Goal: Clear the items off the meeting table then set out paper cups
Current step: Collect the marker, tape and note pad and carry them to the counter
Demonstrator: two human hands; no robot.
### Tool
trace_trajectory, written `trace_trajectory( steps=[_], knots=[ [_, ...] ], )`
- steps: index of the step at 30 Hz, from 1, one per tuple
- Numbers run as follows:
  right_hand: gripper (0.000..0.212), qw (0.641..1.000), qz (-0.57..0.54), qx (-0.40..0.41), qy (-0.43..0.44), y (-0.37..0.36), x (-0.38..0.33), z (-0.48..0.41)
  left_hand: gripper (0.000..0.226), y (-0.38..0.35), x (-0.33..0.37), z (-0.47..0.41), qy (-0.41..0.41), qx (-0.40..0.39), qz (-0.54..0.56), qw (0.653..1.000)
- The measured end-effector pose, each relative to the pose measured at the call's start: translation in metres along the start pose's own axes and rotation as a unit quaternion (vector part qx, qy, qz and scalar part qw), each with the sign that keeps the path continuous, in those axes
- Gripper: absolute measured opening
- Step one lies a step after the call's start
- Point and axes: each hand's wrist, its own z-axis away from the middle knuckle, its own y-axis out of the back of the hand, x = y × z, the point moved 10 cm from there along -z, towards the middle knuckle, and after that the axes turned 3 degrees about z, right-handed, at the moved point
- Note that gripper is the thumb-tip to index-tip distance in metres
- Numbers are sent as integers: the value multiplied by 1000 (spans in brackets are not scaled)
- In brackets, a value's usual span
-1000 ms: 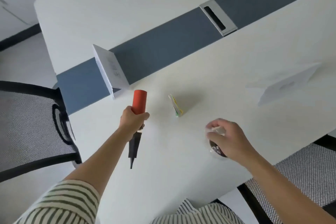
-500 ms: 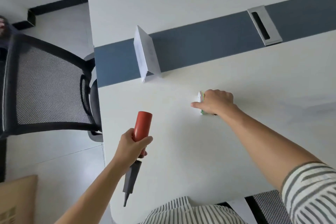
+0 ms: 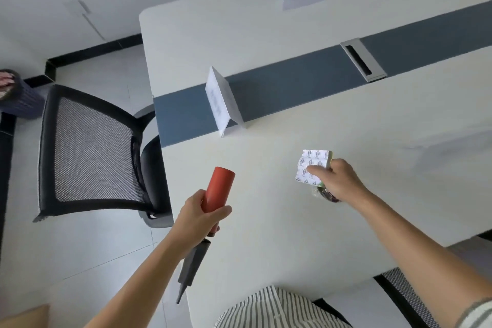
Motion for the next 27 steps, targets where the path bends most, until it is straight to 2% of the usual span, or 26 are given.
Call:
trace_trajectory(
  steps=[2, 6, 9, 11, 13, 14, 16, 18, 23, 27],
  knots=[
    [42, 997, -72, 22, 3, 4, -7, 43, 30, 9, 10, 12, -31, -18, -15, 999],
    [28, 985, -157, 66, -4, 5, -16, 128, 28, 21, 17, 37, -77, -63, -30, 995],
    [38, 971, -216, 107, -8, -5, -10, 196, 29, 21, 11, 56, -98, -106, -43, 989],
    [33, 957, -248, 150, -15, -14, 9, 232, 29, 15, 1, 67, -99, -129, -51, 985],
    [43, 948, -264, 175, -31, -25, 31, 266, 29, 4, -12, 78, -96, -155, -63, 981],
    [44, 946, -266, 184, -38, -30, 42, 284, 29, -3, -18, 84, -96, -170, -72, 978],
    [28, 941, -265, 201, -62, -38, 64, 317, 28, -19, -28, 96, -96, -197, -96, 971],
    [22, 930, -279, 222, -86, -46, 90, 350, 27, -38, -36, 106, -99, -221, -118, 963],
    [30, 884, -342, 278, -156, -60, 158, 432, 26, -104, -44, 147, -116, -290, -168, 935],
    [36, 844, -372, 329, -202, -69, 215, 507, 27, -173, -49, 199, -144, -349, -219, 900]
  ],
)
